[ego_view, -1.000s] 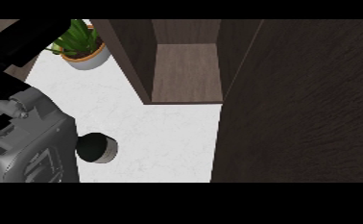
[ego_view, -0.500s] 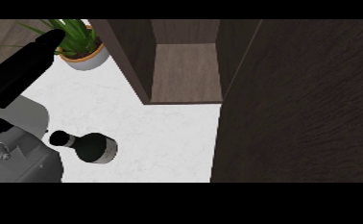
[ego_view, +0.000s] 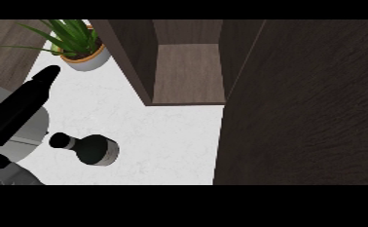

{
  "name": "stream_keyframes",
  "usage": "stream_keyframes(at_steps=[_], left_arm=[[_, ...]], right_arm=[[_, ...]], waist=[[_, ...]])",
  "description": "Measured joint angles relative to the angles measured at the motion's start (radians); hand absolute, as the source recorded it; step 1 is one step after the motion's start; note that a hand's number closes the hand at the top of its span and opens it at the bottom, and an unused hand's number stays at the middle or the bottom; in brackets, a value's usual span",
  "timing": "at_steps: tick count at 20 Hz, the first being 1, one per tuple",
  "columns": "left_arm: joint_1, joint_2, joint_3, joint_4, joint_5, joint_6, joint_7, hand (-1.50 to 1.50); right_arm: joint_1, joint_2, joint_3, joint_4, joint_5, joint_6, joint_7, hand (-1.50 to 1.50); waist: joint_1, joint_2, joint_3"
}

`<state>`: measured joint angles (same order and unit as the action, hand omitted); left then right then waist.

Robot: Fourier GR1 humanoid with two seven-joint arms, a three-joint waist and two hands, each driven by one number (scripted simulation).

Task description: Pick up the wine, place it into the cabinet and close the cabinet

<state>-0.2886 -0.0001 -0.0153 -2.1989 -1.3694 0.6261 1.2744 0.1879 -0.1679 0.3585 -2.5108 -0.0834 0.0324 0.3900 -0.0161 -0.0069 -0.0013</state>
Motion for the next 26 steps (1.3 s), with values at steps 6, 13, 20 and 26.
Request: stream_keyframes(at_steps=[6, 13, 20, 26], left_arm=[[0.157, 0.0, -0.021, -0.001, 0.096, 0.102, -0.048, -1.5], [0.302, 0.0, -0.066, 0.052, 0.195, 0.255, -0.116, -1.5], [0.427, 0.0, -0.082, 0.125, 0.329, 0.405, -0.191, -1.5], [0.47, 0.007, -0.103, 0.212, 0.451, 0.502, -0.248, -1.5]], right_arm=[[-0.009, -0.001, 0.0, -0.002, 0.002, -0.011, 0.004, -1.5], [-0.021, -0.005, 0.009, -0.006, 0.005, -0.024, 0.017, -1.5], [-0.021, -0.014, 0.001, -0.008, 0.006, -0.031, 0.024, -1.5], [-0.02, -0.018, 0.012, -0.01, 0.007, -0.033, 0.027, -1.5]], waist=[[0.001, 0.001, -0.001], [0.0, 0.001, -0.001], [0.003, 0.002, -0.001], [0.003, 0.002, -0.001]])
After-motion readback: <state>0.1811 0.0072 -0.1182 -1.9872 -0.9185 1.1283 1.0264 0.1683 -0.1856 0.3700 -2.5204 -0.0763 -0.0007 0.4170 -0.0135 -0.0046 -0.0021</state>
